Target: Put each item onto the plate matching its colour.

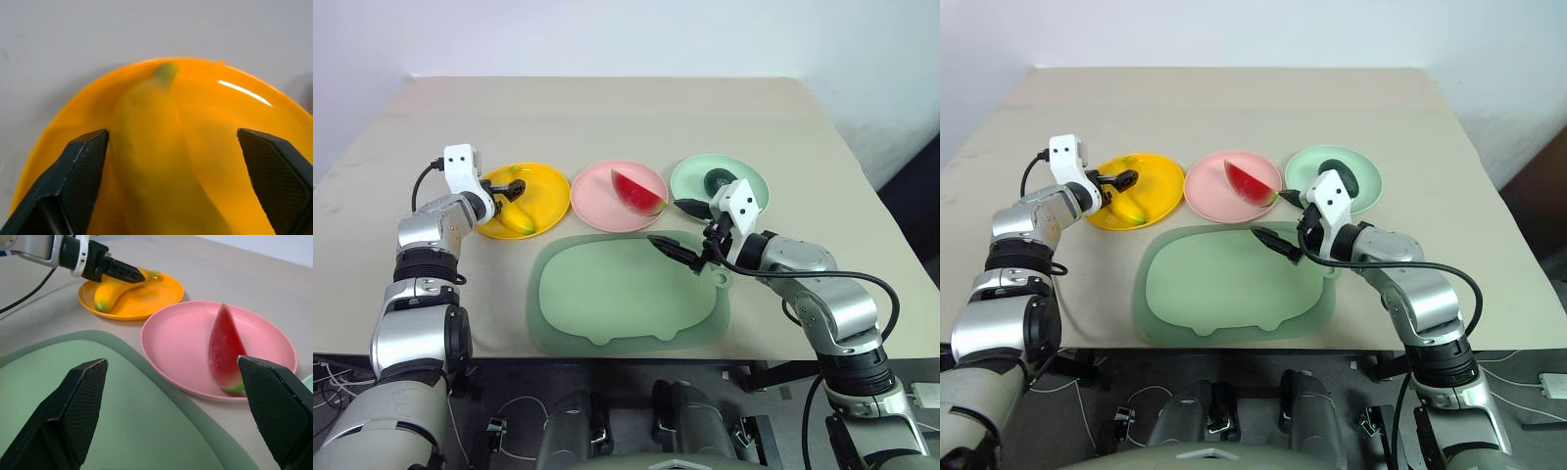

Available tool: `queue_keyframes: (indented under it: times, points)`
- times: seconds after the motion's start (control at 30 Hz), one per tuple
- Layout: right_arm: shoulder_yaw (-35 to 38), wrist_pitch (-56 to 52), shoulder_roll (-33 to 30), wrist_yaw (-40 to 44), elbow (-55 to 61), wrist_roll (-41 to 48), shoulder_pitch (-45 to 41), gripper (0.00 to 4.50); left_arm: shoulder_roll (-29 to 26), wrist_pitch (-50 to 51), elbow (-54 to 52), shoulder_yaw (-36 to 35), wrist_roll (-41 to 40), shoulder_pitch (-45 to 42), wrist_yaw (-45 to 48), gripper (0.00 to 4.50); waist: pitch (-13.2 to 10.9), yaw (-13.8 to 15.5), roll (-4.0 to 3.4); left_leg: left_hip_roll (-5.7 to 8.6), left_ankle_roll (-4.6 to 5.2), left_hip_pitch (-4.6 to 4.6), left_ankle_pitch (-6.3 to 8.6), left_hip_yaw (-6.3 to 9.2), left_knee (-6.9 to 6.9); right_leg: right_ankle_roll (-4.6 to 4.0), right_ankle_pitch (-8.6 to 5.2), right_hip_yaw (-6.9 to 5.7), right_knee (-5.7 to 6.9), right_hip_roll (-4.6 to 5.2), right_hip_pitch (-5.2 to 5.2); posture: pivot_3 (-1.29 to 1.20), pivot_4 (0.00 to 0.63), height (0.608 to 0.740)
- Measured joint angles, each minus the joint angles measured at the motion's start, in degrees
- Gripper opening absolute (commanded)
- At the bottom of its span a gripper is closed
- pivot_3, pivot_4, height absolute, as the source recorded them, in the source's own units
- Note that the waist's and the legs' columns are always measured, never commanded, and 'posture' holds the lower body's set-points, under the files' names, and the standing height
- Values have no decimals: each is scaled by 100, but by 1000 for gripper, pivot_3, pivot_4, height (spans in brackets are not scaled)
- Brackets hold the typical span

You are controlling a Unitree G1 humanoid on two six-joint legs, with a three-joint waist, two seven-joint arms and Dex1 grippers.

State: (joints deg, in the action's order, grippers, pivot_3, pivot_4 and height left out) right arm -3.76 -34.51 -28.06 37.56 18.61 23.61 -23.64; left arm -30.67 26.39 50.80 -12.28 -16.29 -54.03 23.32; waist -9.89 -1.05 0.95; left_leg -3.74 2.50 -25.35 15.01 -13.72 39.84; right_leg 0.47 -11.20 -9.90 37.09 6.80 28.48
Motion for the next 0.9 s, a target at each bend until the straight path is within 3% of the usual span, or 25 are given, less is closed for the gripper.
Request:
queue_keyframes:
  times: [0.23, 0.5, 0.67, 0.9]
  points:
    - [0, -1, 44, 5, 11, 29, -7, 4500, -156, -76, -1736, -29, -187, 622, 707, 4450, 0, -12, 0, -3, 4, -4, 2, 1, 12, 0, 0, 0, 6, 0, 1, 0, 150, 696]
    - [318, 67, -6, 161, 238, 305, 336, 4500, -636, -883, -3828, -513, -933, 2635, 2353, 4450, 1, -15, -1, -6, 4, -2, 3, 0, 15, -6, -4, 3, 7, 2, 0, 0, 150, 696]
    - [511, 59, -40, 179, 350, 495, 570, 4500, -1014, -1225, -4539, -921, -1236, 3874, 3229, 4450, 1, 26, -2, -5, 15, -2, 13, 2, 14, -20, -14, 2, -3, 8, -2, 0, 150, 696]
    - [811, 63, -392, 433, 394, 710, 999, 4500, -1067, -1450, -5025, -1020, -1444, 4959, 3883, 4450, 1, 26, -2, -2, 29, -3, 22, 0, 12, -4, -24, 2, -31, 11, -8, 0, 150, 696]
